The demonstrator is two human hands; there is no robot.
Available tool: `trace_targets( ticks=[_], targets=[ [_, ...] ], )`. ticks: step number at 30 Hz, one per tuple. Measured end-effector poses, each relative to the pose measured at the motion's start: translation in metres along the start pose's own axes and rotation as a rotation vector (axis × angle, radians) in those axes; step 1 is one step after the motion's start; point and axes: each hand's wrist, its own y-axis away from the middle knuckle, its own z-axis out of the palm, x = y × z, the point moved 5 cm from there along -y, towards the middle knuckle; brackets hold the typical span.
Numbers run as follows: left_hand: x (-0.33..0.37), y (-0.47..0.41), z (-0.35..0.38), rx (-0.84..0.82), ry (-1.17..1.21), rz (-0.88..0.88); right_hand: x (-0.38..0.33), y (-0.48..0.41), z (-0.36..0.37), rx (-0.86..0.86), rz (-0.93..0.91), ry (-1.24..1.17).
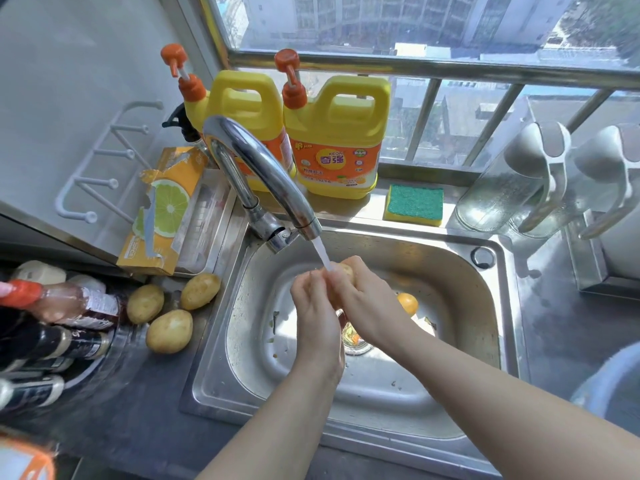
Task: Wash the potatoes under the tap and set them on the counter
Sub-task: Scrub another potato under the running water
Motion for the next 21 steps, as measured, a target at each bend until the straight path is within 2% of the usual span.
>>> trace_targets(
  ticks=[3, 7, 10, 14, 17, 21],
  targets=[
    [-0.003, -0.001, -0.003, 0.020, 0.020, 0.033, 0.005, -0.004, 0.002, -0.060, -0.004, -0.087],
    [0.001, -0.005, -0.008, 0.017, 0.117, 0.022, -0.003, 0.001, 0.001, -0.272, -0.037, -0.216],
    [0.004, -0.011, -0.012, 0.024, 0.185, -0.013, -0.005, 0.008, 0.003, -0.371, -0.055, -0.200],
    [0.009, -0.014, -0.011, -0.033, 0.153, -0.057, -0.012, 0.009, 0.004, -0.352, -0.163, -0.026],
    [0.010, -0.018, -0.012, -0.052, 0.218, -0.113, -0.013, 0.008, 0.000, -0.336, -0.282, 0.131],
    [0.001, -0.022, -0.012, -0.013, 0.253, -0.094, -0.010, 0.010, 0.000, -0.298, -0.317, 0.113]
  ],
)
